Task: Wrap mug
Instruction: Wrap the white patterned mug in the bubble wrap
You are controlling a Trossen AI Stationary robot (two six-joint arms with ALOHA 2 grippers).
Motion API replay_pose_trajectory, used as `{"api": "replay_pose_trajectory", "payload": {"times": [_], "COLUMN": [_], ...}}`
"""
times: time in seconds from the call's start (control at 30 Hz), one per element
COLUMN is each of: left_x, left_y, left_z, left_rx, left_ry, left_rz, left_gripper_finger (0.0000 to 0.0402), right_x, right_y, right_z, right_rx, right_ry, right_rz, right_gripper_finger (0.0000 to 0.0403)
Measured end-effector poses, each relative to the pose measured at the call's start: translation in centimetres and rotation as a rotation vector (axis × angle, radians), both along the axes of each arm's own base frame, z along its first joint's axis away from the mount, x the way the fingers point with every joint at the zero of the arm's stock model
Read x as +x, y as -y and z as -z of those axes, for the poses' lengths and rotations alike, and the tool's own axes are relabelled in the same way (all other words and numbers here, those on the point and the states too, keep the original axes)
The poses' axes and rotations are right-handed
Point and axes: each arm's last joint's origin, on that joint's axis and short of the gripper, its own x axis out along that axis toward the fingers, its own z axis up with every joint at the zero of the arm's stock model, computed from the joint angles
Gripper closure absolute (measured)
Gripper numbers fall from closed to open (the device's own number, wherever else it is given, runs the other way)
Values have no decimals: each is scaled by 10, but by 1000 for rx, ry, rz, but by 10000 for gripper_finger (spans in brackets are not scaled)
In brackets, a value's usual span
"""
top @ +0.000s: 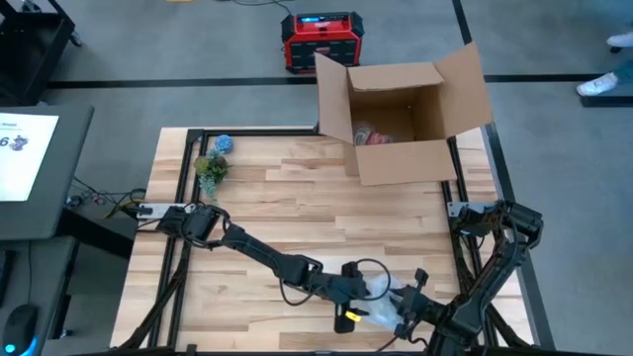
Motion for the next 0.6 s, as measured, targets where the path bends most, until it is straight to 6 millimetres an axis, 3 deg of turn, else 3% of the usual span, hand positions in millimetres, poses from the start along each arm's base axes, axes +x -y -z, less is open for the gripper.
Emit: {"api": "replay_pose_trajectory", "payload": {"times": [0.13,0.4,0.5,0.6], "left_x": [2,3,3,4], "left_y": [-3,-5,-6,-8], "left_z": [0,-1,-1,-1], "left_rx": [-22,-56,-66,-61], "left_ry": [-4,-4,-7,-4], "left_rz": [-16,-53,-64,-88], "left_gripper_finger": [170,178,178,178], "right_x": [1,-18,-30,-35], "right_y": [4,7,3,-1], "right_z": [-8,-59,-63,-52], "right_rx": [-37,170,258,271], "right_ry": [-77,-298,-351,-363], "right_rz": [-43,-137,-152,-109], "right_gripper_finger": [291,244,236,235]}}
